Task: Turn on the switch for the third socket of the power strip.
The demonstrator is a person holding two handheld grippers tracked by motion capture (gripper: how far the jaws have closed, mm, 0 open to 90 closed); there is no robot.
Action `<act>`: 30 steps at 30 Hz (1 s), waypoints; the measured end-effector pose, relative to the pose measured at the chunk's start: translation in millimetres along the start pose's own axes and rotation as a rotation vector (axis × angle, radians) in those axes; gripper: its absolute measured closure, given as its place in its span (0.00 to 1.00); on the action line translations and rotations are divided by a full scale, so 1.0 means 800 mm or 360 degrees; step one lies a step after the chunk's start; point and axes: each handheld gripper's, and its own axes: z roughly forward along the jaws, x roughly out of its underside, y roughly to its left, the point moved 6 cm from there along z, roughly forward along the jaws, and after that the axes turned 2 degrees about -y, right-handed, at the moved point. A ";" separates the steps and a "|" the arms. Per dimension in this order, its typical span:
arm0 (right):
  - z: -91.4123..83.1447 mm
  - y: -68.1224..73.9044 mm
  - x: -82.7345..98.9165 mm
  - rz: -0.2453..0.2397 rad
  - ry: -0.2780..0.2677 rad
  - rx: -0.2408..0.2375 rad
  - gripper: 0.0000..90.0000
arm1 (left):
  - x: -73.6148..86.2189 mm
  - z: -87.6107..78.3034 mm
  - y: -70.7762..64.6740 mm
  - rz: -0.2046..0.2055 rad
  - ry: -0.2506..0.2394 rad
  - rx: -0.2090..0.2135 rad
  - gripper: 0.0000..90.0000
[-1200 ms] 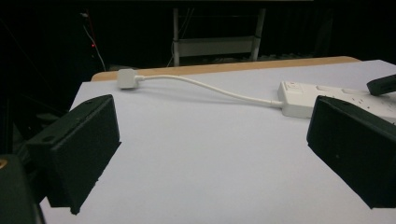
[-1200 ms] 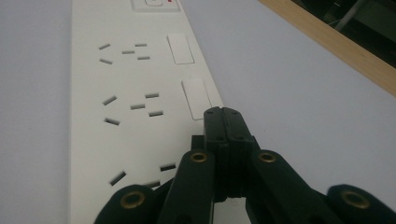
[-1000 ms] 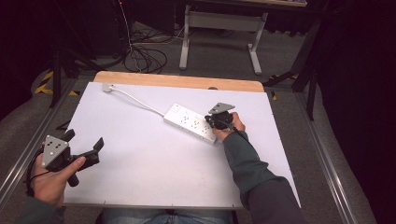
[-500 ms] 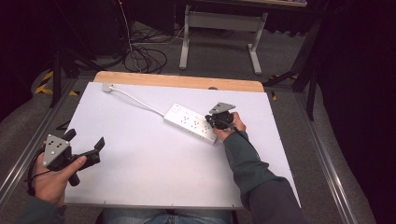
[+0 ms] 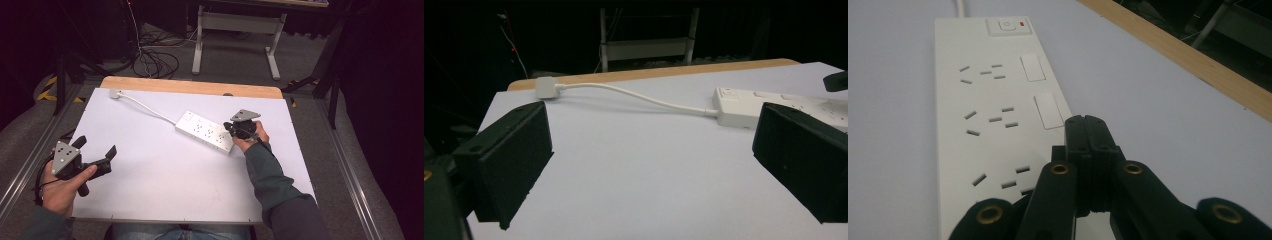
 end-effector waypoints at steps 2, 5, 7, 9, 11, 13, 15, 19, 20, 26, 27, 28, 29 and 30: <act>-0.003 -0.001 0.001 0.0006 -0.0003 0.0004 1.00 | 0.000 0.002 -0.001 0.0001 0.0000 0.0008 0.03; -0.007 -0.001 0.001 0.0011 -0.0010 0.0005 1.00 | -0.001 0.004 -0.002 0.0006 0.0005 0.0017 0.03; -0.009 -0.001 0.002 0.0015 -0.0015 0.0004 1.00 | -0.001 0.005 -0.003 0.0004 0.0001 0.0016 0.03; -0.012 -0.001 0.002 0.0020 -0.0024 0.0003 1.00 | -0.001 0.005 -0.003 0.0003 0.0005 0.0018 0.03; -0.015 -0.001 0.001 0.0027 -0.0035 0.0000 1.00 | -0.001 0.006 -0.002 0.0005 0.0007 0.0023 0.03; -0.019 -0.001 0.001 0.0034 -0.0048 -0.0005 1.00 | -0.001 0.006 -0.002 0.0000 0.0006 0.0022 0.03; -0.023 -0.001 0.001 0.0044 -0.0059 -0.0008 1.00 | -0.001 0.006 -0.003 -0.0001 0.0004 0.0022 0.03; -0.031 0.000 0.000 0.0057 -0.0088 -0.0018 1.00 | -0.001 0.007 -0.003 -0.0003 0.0004 0.0023 0.03; -0.033 0.000 0.001 0.0061 -0.0094 -0.0018 1.00 | -0.002 0.008 -0.003 -0.0003 0.0005 0.0024 0.03; -0.044 0.001 -0.001 0.0068 -0.0129 -0.0031 1.00 | -0.002 0.011 -0.004 -0.0005 0.0008 0.0029 0.03; -0.046 0.001 -0.001 0.0070 -0.0134 -0.0029 1.00 | -0.002 0.011 -0.005 -0.0001 0.0012 0.0033 0.03; -0.048 0.001 -0.001 0.0075 -0.0139 -0.0027 1.00 | -0.002 0.011 -0.006 0.0002 0.0010 0.0035 0.03; -0.049 0.000 0.000 0.0070 -0.0137 -0.0028 1.00 | -0.002 0.011 -0.007 0.0001 0.0004 0.0037 0.03; -0.051 0.001 0.000 0.0074 -0.0140 -0.0022 1.00 | -0.002 0.011 -0.007 0.0002 0.0005 0.0038 0.03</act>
